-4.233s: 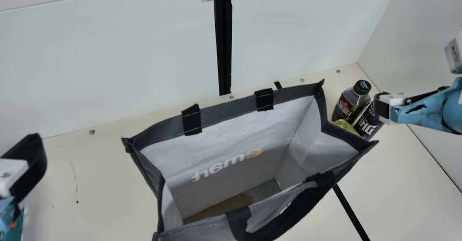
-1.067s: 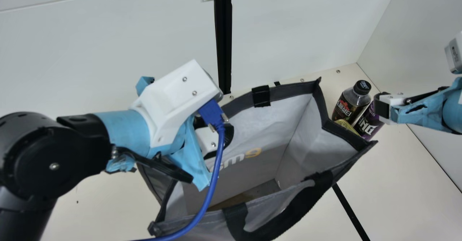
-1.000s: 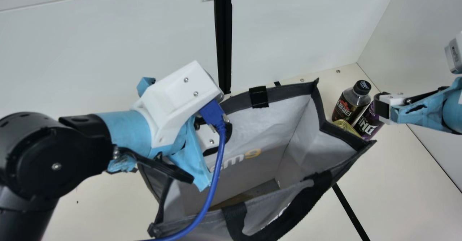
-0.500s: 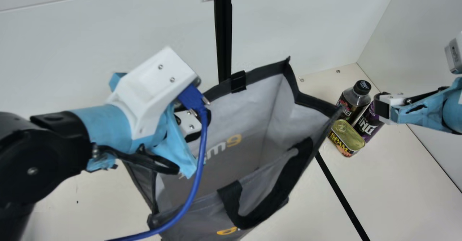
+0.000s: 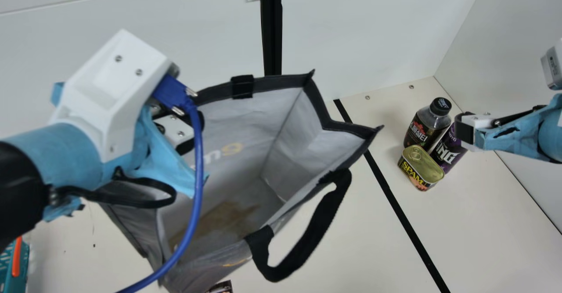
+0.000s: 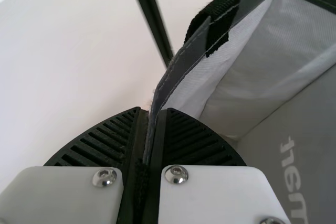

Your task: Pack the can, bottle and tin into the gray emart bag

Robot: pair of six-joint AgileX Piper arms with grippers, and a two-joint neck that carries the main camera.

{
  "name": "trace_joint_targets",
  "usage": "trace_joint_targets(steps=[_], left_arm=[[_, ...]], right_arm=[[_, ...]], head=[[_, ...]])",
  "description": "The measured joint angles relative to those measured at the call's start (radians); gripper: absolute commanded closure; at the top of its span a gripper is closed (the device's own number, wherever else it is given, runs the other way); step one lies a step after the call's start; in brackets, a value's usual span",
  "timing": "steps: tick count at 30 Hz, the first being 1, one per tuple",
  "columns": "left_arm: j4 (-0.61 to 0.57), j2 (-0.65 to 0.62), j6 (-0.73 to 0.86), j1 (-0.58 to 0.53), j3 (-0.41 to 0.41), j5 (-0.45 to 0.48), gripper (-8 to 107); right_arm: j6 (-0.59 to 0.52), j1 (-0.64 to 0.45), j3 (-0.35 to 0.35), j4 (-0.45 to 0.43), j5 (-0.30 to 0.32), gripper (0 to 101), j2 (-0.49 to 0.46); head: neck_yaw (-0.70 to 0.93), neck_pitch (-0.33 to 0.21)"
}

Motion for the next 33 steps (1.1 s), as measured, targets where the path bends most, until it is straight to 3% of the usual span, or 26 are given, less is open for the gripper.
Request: trace_joint_targets(steps=[18,33], left_arm=[[0.41,-0.154,-0.266,-0.039,0.172,0.0,89],[0.846,-0.263,-0.551,-0.147,0.436,0.0,89]], right_arm=[[0.0,0.0,0.0,0.0,0.0,10,0.0],[0.0,0.0,0.0,0.0,0.0,10,0.0]], head=[[0.002,0.0],[0.0,0.0]])
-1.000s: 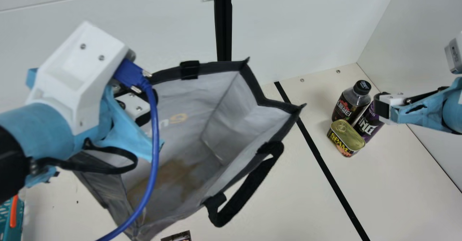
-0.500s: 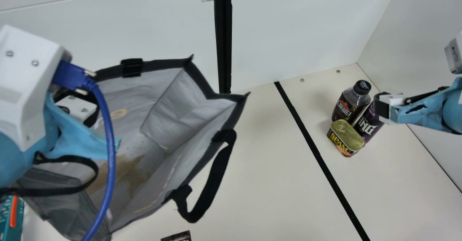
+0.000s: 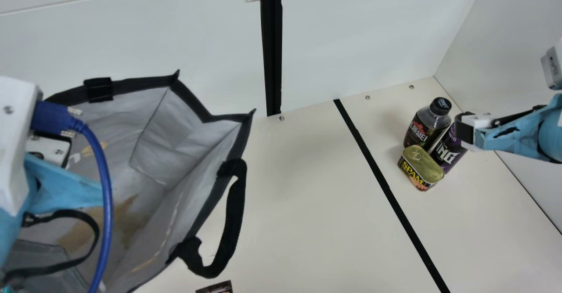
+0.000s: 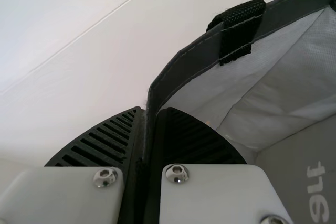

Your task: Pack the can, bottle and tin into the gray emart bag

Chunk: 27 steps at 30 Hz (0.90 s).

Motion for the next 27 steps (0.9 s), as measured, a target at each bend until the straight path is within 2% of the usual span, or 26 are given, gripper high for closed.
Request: trace_joint_targets(steps=[6,12,18,27], left_arm=[[0.164,-0.024,-0.124,-0.057,0.149,0.0,89],[0.251,-0.022,-0.235,-0.099,0.273,-0.002,89],[0.248,-0.004,-0.327,-0.136,0.349,-0.002,89],[0.207,0.036,-0.419,-0.183,0.381,0.0,89]], right_arm=[[0.0,0.0,0.0,0.0,0.0,10,0.0],[0.0,0.0,0.0,0.0,0.0,10,0.0],[0.0,0.0,0.0,0.0,0.0,10,0.0],[0.0,0.0,0.0,0.0,0.0,10,0.0]], head=[[0.002,0.0],[0.0,0.0],[0.0,0.0],[0.0,0.0]])
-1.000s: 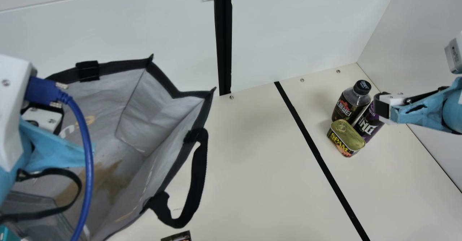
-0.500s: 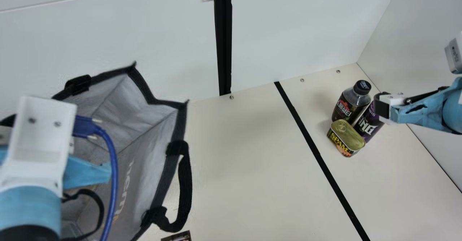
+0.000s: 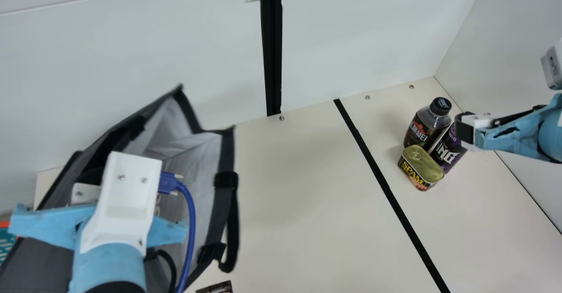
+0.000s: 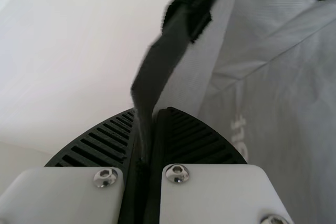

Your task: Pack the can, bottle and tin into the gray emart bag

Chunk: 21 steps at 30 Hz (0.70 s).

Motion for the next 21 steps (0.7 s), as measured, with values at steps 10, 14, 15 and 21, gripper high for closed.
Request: trace_joint_targets(steps=[10,14,15,21], left_arm=[[-0.083,0.037,-0.063,-0.046,-0.028,0.0,89],[-0.155,0.044,-0.081,-0.038,-0.052,-0.02,89],[-0.176,0.044,-0.083,-0.028,-0.056,-0.033,89],[-0.309,0.04,-0.08,0.036,-0.057,-0.127,89]], right_arm=[[0.0,0.0,0.0,0.0,0.0,10,0.0],[0.0,0.0,0.0,0.0,0.0,10,0.0],[0.0,0.0,0.0,0.0,0.0,10,0.0],[0.0,0.0,0.0,0.0,0.0,10,0.0]], head=[[0.002,0.0],[0.0,0.0],[0.002,0.0],[0.002,0.0]])
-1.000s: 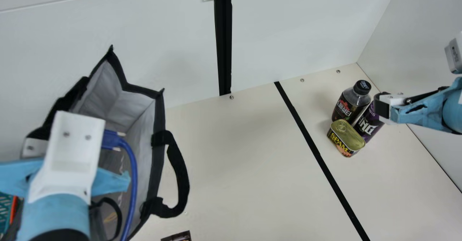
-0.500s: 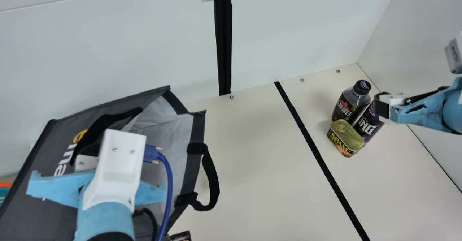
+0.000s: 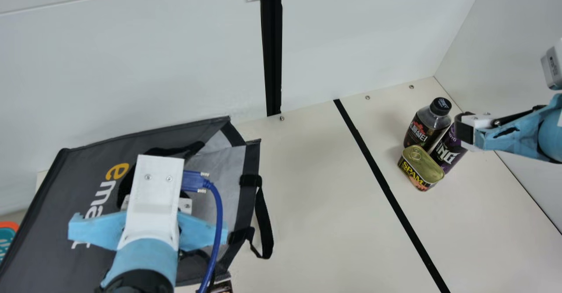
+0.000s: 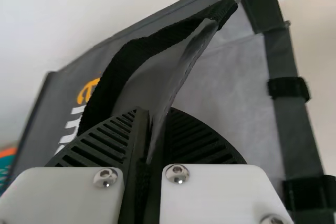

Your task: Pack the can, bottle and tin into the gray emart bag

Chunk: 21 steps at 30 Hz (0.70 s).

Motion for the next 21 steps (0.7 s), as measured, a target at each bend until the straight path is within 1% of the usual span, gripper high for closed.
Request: trace_joint_targets(steps=[11,21], left_arm=[[-0.245,-0.012,0.052,0.126,0.042,-0.185,89],[-0.41,-0.023,0.116,0.206,0.083,-0.304,89]], right_arm=[[0.0,0.0,0.0,0.0,0.0,10,0.0],[0.0,0.0,0.0,0.0,0.0,10,0.0]], head=[[-0.002,0.0],[-0.002,0.0]])
